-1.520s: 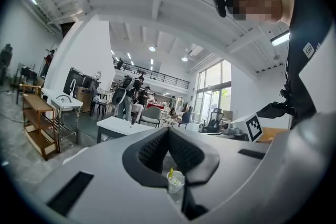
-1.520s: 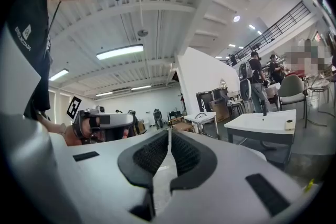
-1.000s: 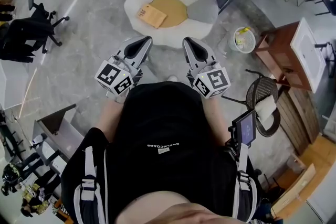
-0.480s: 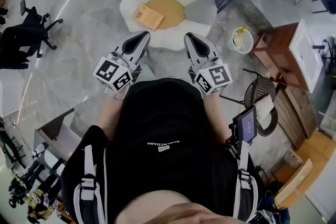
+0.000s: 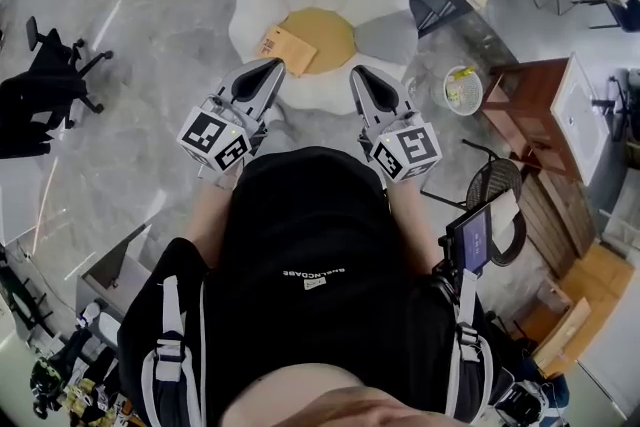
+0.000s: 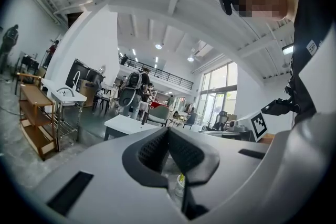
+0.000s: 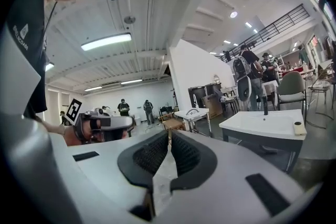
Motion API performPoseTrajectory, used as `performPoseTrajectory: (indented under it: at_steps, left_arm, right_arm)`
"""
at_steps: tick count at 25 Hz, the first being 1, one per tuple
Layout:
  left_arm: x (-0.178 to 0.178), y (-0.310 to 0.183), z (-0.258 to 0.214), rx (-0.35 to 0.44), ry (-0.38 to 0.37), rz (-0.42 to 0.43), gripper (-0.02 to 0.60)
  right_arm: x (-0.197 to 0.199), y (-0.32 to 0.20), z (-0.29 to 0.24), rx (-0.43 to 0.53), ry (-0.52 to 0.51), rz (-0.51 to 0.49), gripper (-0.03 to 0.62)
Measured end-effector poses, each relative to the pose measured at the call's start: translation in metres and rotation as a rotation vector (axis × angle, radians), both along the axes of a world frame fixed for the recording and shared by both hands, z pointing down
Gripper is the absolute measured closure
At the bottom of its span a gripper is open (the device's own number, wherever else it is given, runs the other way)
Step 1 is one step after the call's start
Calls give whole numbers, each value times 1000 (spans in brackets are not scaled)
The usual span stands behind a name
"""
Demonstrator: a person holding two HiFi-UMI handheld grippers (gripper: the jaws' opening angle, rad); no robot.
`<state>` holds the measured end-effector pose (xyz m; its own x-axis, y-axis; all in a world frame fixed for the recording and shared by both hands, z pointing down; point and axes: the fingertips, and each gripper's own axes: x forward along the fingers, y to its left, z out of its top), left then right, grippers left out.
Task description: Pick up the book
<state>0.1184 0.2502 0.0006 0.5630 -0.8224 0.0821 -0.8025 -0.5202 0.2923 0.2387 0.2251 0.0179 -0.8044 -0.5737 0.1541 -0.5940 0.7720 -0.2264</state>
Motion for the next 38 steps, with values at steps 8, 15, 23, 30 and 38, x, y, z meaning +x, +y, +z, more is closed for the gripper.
performPoseTrajectory:
  at_steps: [8,15,23,30,38]
  left_arm:
    - [-89,-51,6,-27,-2,42,568]
    - [-150,-83,12,-41,6,43,568]
    - [-193,-95,21,-55,19,43,568]
    - [-203,-99,40,-109,51,21,568]
    - [-185,-121,55,-175,97,-19,568]
  right_arm:
    - [-88,-53,6,-36,9,31,559]
    - [-145,-90,4,-35,12,38,559]
    - [-192,-108,3,-35,29,24,559]
    - [-199,-115,17,-70,45,10,559]
    - [-177,-135,27,-125,69,-15,559]
